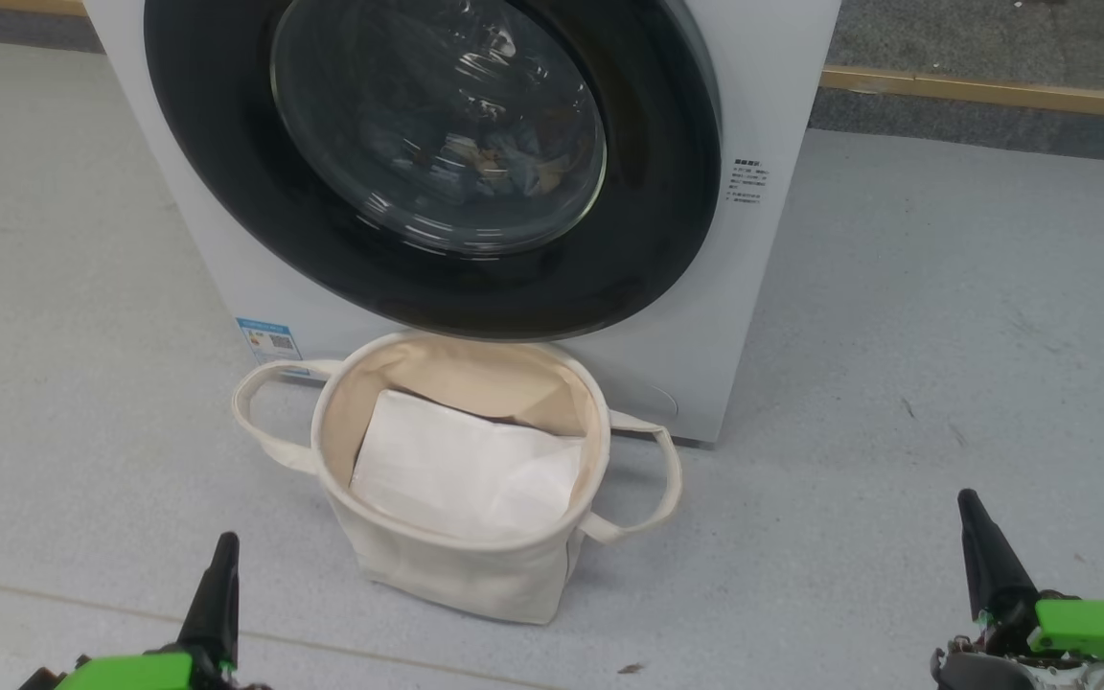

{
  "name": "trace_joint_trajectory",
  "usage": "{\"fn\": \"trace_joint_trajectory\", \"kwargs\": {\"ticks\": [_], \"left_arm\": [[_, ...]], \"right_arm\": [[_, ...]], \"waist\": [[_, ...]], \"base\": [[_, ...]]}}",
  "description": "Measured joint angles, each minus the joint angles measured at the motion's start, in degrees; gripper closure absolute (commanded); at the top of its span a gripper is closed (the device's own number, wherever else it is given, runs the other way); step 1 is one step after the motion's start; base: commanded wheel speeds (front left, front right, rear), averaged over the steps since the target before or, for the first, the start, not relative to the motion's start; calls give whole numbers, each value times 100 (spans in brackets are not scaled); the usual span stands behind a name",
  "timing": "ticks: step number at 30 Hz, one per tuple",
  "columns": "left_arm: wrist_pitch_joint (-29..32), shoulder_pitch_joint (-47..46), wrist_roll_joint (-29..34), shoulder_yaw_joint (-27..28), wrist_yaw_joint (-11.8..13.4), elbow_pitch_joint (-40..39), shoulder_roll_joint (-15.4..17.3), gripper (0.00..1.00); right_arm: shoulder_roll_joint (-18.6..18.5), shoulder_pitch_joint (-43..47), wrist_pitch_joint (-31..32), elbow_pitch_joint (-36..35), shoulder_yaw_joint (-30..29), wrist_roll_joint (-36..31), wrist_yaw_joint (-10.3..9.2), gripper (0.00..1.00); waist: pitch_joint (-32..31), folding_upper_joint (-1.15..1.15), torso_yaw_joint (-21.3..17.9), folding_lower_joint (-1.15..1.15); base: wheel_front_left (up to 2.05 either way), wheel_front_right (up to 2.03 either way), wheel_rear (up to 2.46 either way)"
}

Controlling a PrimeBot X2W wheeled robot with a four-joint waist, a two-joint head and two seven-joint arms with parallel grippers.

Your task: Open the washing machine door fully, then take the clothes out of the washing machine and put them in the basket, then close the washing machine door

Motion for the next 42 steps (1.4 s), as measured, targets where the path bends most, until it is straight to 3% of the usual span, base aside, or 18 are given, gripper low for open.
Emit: {"fn": "trace_joint_trajectory", "kwargs": {"ticks": [42], "left_arm": [[1, 0, 48, 2, 0, 0, -3, 100]], "right_arm": [[0, 0, 5, 0, -3, 0, 0, 100]], "waist": [[0, 0, 0, 0]], "base": [[0, 0, 0]]}}
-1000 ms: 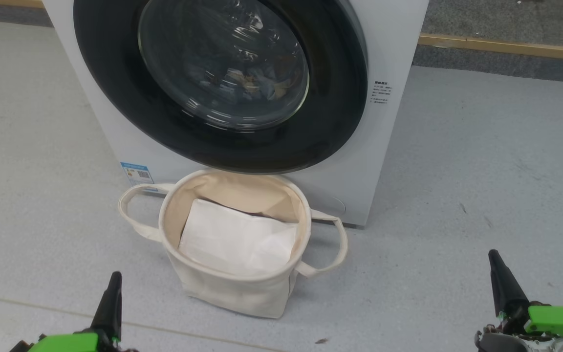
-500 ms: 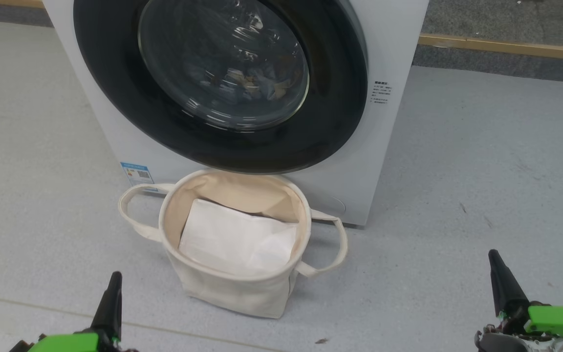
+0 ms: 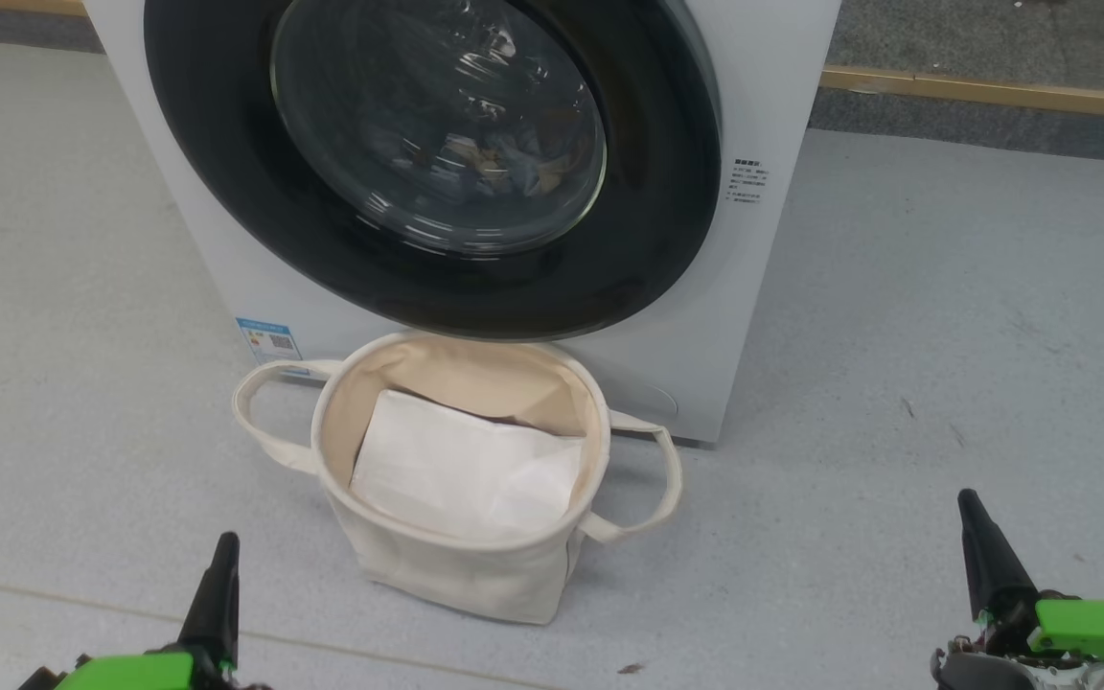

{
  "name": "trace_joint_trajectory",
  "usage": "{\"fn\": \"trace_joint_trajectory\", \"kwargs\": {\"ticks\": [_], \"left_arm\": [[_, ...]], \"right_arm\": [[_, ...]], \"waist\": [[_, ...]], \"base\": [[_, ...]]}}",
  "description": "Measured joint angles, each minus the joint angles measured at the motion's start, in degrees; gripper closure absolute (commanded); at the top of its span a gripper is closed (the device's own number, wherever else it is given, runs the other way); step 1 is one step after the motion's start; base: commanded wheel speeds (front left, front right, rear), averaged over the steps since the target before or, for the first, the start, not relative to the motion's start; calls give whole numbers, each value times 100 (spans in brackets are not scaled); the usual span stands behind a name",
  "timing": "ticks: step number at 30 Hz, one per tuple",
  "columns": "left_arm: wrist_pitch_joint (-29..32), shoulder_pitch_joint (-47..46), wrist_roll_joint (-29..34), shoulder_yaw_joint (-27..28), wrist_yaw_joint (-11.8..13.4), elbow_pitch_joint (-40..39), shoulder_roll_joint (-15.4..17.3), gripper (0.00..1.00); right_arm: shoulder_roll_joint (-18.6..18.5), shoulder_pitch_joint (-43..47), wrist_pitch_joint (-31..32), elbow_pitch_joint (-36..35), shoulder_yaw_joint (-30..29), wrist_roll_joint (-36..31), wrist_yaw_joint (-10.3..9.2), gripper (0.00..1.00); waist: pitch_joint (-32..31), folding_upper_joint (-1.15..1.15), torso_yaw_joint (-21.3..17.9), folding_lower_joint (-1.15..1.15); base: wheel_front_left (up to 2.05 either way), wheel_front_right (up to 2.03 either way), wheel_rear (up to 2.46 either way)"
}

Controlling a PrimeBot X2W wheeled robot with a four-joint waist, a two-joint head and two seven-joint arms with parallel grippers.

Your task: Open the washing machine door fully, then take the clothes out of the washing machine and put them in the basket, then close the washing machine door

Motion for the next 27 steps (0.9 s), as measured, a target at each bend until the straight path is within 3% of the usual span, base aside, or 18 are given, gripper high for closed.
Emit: {"fn": "trace_joint_trajectory", "kwargs": {"ticks": [8, 9, 10, 11, 16, 22, 27], "left_arm": [[0, 0, 0, 0, 0, 0, 0, 100], [0, 0, 0, 0, 0, 0, 0, 0], [-5, 4, 0, -4, 2, 38, -2, 100], [-8, 23, 0, -10, 3, 118, -10, 0], [-9, 325, 0, -29, 7, 582, -82, 0], [-68, 369, 0, -35, 8, 639, -86, 0], [-168, 312, 1, -44, 8, 638, -86, 0]], "right_arm": [[1, 0, 0, 0, -1, 0, 0, 100], [1, 0, 0, 0, -1, 0, 0, 0], [3, 5, -4, 38, 1, 1, 1, 100], [13, 24, -8, 116, 5, 1, 1, 0], [58, 314, -9, 583, 19, 1, 1, 0], [64, 352, -81, 617, 86, 2, 1, 0], [64, 348, -160, 604, 126, 3, 1, 0]], "waist": [[0, 0, 0, 0], [0, 0, 0, 0], [0, 0, 0, 0], [0, 0, 0, 0], [0, 0, 0, 0], [-10, 0, 0, 12], [0, 0, 1, 2]], "base": [[0, 0, 0], [0, 0, 0], [0, 0, 0], [0, 0, 0], [0, 0, 0], [0, 0, 0], [0, 0, 0]]}}
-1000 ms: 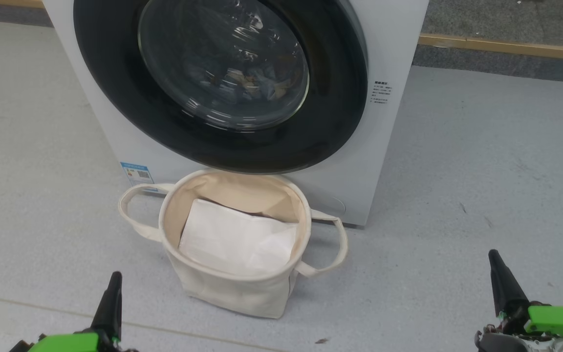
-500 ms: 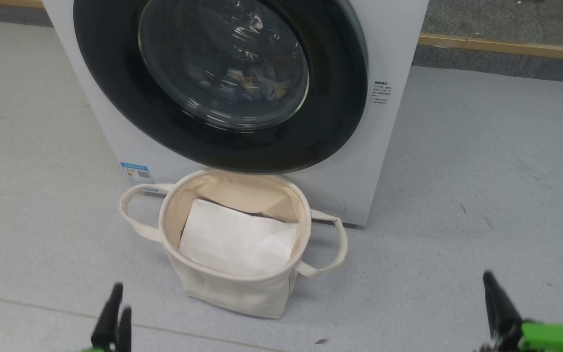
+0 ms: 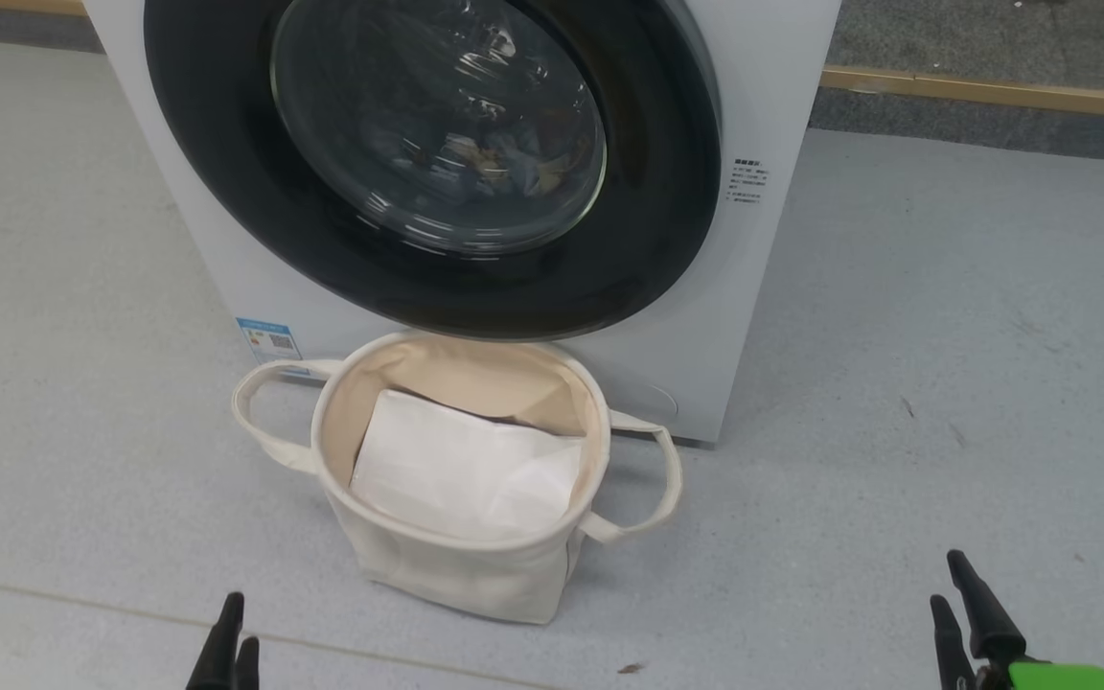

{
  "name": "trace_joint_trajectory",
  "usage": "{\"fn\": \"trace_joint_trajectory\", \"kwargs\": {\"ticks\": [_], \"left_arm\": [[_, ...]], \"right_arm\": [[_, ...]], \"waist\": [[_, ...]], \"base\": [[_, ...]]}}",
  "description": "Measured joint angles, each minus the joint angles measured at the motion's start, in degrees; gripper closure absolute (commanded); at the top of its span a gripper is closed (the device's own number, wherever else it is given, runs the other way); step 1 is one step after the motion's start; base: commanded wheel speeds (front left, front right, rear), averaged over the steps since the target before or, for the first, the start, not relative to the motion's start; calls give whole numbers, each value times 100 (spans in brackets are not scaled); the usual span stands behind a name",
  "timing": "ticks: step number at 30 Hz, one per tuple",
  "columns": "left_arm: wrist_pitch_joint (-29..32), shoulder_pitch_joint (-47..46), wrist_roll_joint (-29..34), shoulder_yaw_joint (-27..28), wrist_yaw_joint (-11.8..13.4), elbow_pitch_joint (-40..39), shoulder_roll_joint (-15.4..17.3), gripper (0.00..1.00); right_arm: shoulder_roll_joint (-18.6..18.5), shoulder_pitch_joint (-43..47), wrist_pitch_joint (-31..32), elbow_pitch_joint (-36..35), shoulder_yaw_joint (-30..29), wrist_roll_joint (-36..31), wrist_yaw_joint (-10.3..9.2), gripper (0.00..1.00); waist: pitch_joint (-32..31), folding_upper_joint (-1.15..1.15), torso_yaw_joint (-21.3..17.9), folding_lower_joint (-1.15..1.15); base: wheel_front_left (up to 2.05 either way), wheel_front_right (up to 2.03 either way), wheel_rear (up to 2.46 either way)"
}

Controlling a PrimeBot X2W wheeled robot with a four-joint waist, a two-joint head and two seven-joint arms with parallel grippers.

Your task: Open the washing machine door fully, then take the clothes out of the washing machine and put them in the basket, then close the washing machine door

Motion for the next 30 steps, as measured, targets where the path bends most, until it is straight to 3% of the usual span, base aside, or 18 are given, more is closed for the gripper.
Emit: {"fn": "trace_joint_trajectory", "kwargs": {"ticks": [30], "left_arm": [[-504, -481, 263, -99, -1, 5, 19, 0]], "right_arm": [[-1, -402, -525, -160, 240, -62, 0, 0]], "waist": [[-26, 0, 8, -1]], "base": [[0, 0, 0]]}}
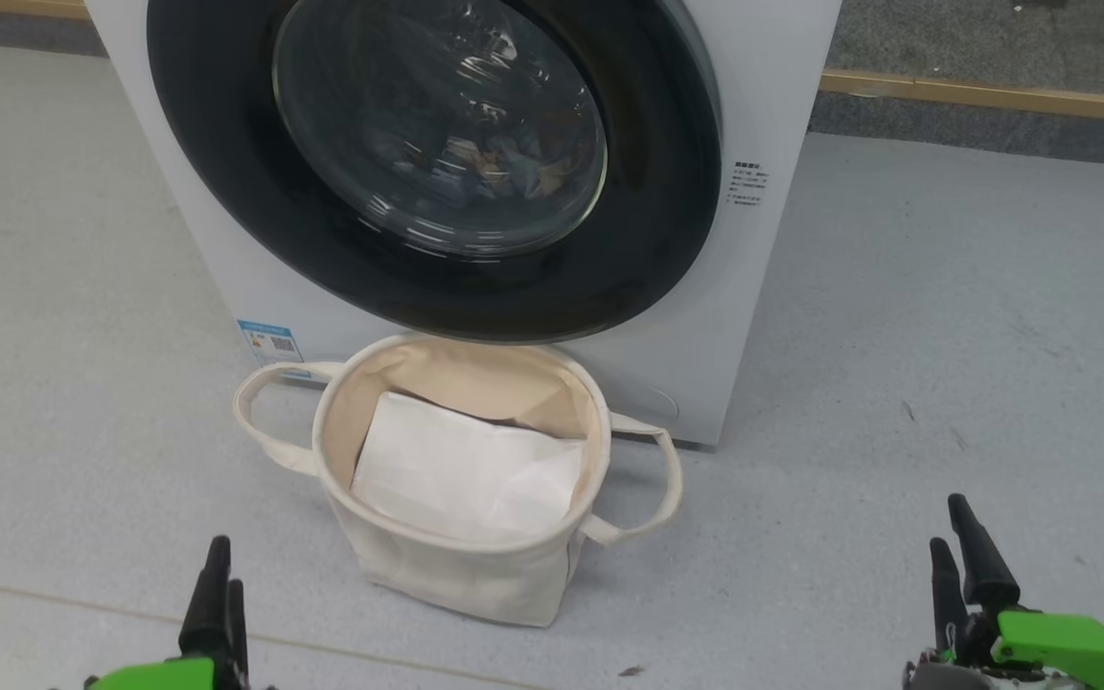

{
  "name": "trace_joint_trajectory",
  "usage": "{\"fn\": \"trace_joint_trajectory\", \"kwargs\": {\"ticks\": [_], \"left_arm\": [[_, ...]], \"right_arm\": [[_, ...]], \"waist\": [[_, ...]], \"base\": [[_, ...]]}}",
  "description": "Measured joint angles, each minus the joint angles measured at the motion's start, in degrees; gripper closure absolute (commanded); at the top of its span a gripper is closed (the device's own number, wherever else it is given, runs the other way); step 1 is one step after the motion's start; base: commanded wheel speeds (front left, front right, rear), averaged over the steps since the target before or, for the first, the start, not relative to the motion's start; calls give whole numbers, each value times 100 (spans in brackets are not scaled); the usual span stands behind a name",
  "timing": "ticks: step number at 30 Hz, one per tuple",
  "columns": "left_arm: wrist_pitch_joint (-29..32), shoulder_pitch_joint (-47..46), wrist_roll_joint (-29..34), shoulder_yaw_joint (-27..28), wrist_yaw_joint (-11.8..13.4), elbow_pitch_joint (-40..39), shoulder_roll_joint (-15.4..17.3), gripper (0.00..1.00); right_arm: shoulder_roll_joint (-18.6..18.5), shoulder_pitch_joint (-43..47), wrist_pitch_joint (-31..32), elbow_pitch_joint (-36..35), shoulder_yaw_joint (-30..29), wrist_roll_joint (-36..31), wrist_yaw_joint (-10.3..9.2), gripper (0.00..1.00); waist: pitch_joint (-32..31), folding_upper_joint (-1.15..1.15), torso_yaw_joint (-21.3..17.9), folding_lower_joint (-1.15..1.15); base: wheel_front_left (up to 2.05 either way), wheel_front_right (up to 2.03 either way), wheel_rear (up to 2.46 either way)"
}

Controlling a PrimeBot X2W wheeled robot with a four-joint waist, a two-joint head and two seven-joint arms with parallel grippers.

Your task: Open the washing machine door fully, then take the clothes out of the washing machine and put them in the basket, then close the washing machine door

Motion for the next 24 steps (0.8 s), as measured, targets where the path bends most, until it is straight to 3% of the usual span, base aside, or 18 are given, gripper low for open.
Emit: {"fn": "trace_joint_trajectory", "kwargs": {"ticks": [15, 24], "left_arm": [[-247, -310, 612, -88, 104, -137, 127, 0], [-386, -516, 1572, -389, 305, -233, 297, 0]], "right_arm": [[-4, -354, -226, -67, 122, -564, 0, 0], [-11, -571, -387, -93, 188, -1594, -1, 0]], "waist": [[-11, 0, 5, 0], [13, 0, 20, 0]], "base": [[0, 0, 0], [0, 0, 0]]}}
